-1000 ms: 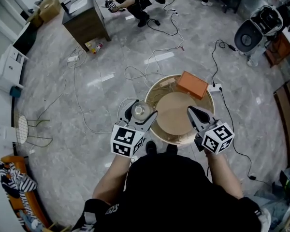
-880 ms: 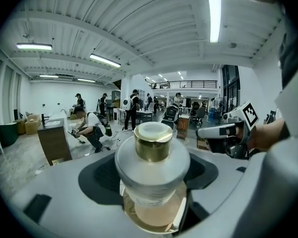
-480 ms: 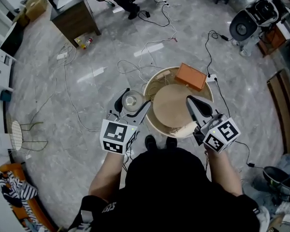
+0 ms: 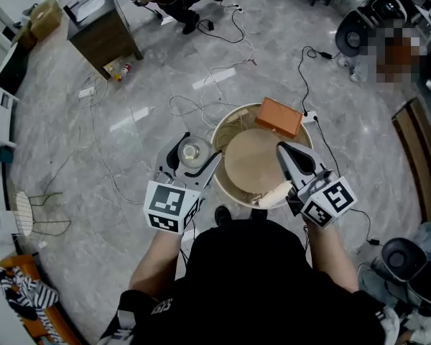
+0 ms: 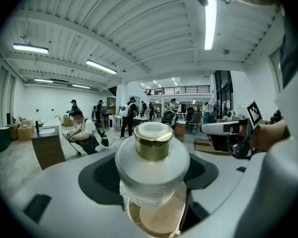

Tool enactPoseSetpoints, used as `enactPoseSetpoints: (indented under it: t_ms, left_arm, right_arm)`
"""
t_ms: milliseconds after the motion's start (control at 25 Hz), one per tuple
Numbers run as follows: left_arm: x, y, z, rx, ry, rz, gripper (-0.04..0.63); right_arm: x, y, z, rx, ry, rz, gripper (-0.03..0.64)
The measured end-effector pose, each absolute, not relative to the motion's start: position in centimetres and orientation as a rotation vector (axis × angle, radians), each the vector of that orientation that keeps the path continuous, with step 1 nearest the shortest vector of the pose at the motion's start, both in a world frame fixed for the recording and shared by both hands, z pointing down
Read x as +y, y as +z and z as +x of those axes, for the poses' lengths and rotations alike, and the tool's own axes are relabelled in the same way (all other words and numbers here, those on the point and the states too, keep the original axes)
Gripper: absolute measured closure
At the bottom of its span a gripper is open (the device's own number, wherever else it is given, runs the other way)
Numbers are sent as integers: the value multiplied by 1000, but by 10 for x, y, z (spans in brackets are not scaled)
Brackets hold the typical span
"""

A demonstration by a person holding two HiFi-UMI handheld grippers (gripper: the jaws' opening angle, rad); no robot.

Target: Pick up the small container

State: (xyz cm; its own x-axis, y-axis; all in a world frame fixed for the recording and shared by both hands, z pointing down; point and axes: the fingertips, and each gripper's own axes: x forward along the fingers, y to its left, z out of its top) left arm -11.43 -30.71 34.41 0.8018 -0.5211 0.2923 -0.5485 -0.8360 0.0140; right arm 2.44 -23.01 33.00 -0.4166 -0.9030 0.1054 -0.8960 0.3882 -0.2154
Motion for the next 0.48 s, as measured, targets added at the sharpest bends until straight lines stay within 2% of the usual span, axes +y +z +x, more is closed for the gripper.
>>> enactPoseSetpoints:
  t_ms: [480]
  left_arm:
    - [-305, 344, -58, -855, 418, 2884, 252]
  right_arm:
    - [-228, 334, 70, 2644, -372, -1683, 606]
